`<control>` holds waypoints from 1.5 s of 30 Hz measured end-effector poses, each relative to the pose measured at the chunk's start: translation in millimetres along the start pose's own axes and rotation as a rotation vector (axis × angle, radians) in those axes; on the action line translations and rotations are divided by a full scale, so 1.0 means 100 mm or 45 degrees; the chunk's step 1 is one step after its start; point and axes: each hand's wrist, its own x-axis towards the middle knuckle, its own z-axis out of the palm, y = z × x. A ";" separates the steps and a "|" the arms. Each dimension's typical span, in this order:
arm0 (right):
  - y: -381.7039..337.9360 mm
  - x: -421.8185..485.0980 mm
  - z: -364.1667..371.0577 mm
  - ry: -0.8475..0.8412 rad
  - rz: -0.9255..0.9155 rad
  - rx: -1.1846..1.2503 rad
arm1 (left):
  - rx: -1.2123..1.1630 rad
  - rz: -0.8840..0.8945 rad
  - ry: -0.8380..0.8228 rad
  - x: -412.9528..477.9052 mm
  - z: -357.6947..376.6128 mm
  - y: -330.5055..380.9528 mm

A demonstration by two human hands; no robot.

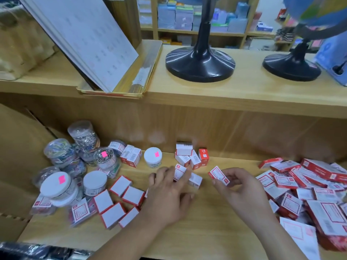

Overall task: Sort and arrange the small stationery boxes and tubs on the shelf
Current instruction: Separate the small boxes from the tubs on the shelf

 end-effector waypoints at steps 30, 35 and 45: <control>0.10 0.12 0.10 -0.112 0.014 0.199 | -0.707 -0.240 -0.200 -0.35 -0.21 0.18; 0.14 0.05 0.01 -0.062 0.026 0.149 | -0.454 -0.202 0.050 -0.18 -0.30 0.11; 0.19 -0.04 0.00 -0.111 0.161 0.218 | -0.509 -0.021 -0.405 0.27 -0.13 0.11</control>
